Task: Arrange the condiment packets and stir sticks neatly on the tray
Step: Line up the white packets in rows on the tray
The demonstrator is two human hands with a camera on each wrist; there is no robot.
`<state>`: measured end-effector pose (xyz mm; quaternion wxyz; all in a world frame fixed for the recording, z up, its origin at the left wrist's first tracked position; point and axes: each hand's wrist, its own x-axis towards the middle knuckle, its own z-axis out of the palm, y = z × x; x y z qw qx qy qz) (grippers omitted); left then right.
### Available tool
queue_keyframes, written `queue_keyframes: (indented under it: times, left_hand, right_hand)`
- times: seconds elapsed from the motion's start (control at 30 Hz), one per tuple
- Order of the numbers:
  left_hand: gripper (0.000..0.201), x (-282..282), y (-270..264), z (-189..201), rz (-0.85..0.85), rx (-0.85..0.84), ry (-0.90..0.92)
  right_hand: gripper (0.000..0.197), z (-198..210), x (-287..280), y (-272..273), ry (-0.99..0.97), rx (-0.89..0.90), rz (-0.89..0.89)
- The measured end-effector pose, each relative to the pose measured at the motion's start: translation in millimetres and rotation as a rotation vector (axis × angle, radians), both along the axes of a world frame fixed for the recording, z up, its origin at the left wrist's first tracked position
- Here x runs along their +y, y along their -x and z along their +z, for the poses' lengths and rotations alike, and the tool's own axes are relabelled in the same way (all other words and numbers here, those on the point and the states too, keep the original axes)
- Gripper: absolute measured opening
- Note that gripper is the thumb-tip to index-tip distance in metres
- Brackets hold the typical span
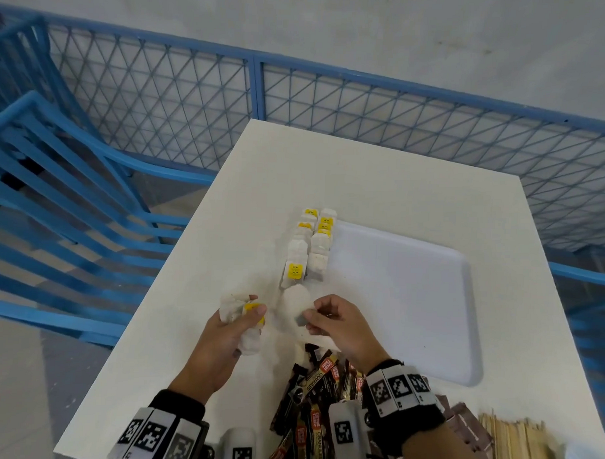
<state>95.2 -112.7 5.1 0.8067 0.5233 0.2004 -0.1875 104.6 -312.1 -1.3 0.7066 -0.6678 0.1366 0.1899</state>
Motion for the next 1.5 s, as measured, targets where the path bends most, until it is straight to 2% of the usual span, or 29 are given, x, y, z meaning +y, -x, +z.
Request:
queue_keyframes:
  times: [0.17, 0.23, 0.27, 0.33, 0.5, 0.77, 0.93, 1.03, 1.27, 1.4, 1.5]
  left_hand:
    - [0.047, 6.9, 2.2, -1.9, 0.009, 0.013, 0.073]
    - [0.028, 5.5, 2.4, -1.5, 0.039, 0.041, 0.108]
    - [0.017, 4.7, 2.5, -0.4, 0.051, 0.052, 0.115]
    - [0.009, 4.0, 1.6, 0.3, 0.067, 0.072, 0.115]
    - [0.01, 5.5, 0.7, -0.2, 0.122, 0.103, 0.103]
    - [0.012, 4.4, 1.3, 1.3, 0.119, 0.113, 0.049]
    - [0.009, -0.4, -2.4, 5.0, 0.088, 0.101, -0.005]
    - [0.014, -2.8, -4.1, 6.5, 0.078, 0.081, 0.005]
    - [0.007, -11.6, -0.6, 11.0, 0.02, 0.001, -0.003]
    - [0.015, -12.6, 1.4, 8.9, -0.023, -0.015, -0.043]
    - [0.017, -14.0, 2.7, 9.8, -0.066, -0.006, -0.036]
  right_hand:
    - [0.011, -22.8, -13.9, -26.7, 0.017, 0.046, -0.227]
    - [0.011, -29.5, -14.5, -37.5, 0.035, 0.069, -0.266]
    - [0.011, -31.5, -14.1, -42.3, 0.07, 0.076, -0.27]
    - [0.01, -34.5, -12.6, -50.5, 0.205, 0.076, -0.249]
    - [0.016, -45.2, -6.5, -62.1, 0.504, 0.033, -0.213]
    - [0.02, -49.2, 1.1, -62.6, 0.671, -0.056, -0.12]
    - [0.028, -43.9, 1.7, -60.6, 0.693, -0.095, -0.156]
    - [0.024, -27.4, 10.9, -53.1, 0.664, -0.182, -0.118]
    - [0.022, 5.0, 35.7, -13.5, 0.321, -0.176, 0.322]
    - [0.01, 3.9, 42.4, -4.5, 0.267, -0.184, 0.274]
    - [0.01, 2.4, 42.9, -1.3, 0.253, -0.198, 0.232]
